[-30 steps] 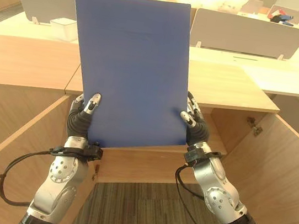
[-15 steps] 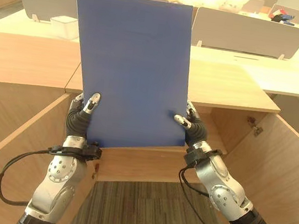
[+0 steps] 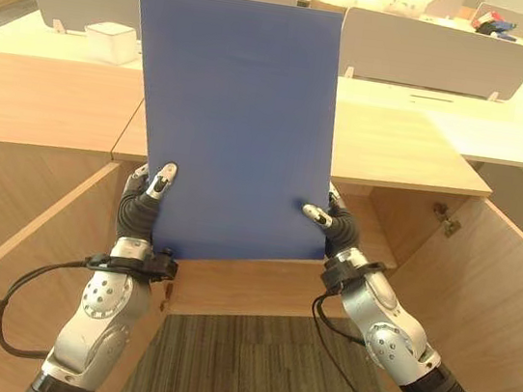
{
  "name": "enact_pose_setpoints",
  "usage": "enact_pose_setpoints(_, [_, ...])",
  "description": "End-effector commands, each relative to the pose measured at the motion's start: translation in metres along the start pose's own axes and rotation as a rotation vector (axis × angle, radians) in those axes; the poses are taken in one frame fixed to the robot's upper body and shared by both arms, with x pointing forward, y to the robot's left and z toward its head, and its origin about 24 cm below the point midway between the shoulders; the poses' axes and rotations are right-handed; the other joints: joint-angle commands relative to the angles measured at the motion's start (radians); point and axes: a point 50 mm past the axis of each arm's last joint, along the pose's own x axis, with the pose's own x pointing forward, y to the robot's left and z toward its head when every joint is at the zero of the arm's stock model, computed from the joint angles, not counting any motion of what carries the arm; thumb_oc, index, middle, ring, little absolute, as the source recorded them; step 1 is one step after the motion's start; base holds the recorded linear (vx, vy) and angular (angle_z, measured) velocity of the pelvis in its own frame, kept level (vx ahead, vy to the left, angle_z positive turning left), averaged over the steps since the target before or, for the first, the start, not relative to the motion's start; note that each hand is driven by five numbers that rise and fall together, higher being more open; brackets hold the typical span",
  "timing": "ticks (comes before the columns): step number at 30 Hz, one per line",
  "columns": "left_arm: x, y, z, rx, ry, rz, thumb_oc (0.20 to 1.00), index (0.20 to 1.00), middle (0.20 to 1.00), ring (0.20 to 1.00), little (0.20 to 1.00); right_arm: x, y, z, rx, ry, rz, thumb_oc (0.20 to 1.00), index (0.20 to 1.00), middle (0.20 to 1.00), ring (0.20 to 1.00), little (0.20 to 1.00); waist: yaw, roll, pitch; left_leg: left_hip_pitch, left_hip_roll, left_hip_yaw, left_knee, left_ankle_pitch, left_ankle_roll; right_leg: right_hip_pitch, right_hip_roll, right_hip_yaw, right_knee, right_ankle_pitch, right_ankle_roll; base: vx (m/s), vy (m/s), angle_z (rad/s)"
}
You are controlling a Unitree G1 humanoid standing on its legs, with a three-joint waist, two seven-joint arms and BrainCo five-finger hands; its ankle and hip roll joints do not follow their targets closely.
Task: Put the empty folder in the office cabinet
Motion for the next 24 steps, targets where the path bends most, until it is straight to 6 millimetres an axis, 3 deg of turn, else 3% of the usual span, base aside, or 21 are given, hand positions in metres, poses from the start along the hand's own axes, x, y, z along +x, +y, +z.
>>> enact_pose_setpoints(1, [0.008, -0.026, 0.029, -0.038, -0.151, -0.188, 0.200, 0.200, 0.200, 0.200, 0.200, 0.019, 0.006, 0.031, -0.017, -0.136, 0.048, 1.000, 1.000, 1.000, 1.000, 1.000, 0.011, -0.022, -0.044, -0.026, 0.001, -0.052, -0.010, -0.077, -0.015, 0.036, -0.078, -0.065, 0.003, -0.033, 0.063, 0.00, 0.000, 0.00])
enact_pose_setpoints(12, [0.008, -0.026, 0.031, -0.042, -0.156, -0.187, 0.200, 0.200, 0.200, 0.200, 0.200, 0.023, -0.004, 0.064, -0.055, -0.284, -0.007, 1.000, 1.000, 1.000, 1.000, 1.000, 0.011, -0.022, -0.045, -0.025, 0.000, -0.055, -0.010, -0.080, -0.012, 0.039, -0.078, -0.065, 0.003, -0.035, 0.063, 0.00, 0.000, 0.00])
enact_pose_setpoints(24, [0.008, -0.031, 0.032, -0.052, -0.155, -0.228, 0.200, 0.200, 0.200, 0.200, 0.200, 0.029, 0.023, 0.047, -0.089, -0.150, 0.165, 1.000, 1.000, 1.000, 1.000, 1.000, 0.018, -0.029, -0.038, -0.031, 0.002, -0.063, -0.010, -0.077, -0.015, 0.038, -0.075, -0.069, 0.003, -0.039, 0.061, 0.00, 0.000, 0.01])
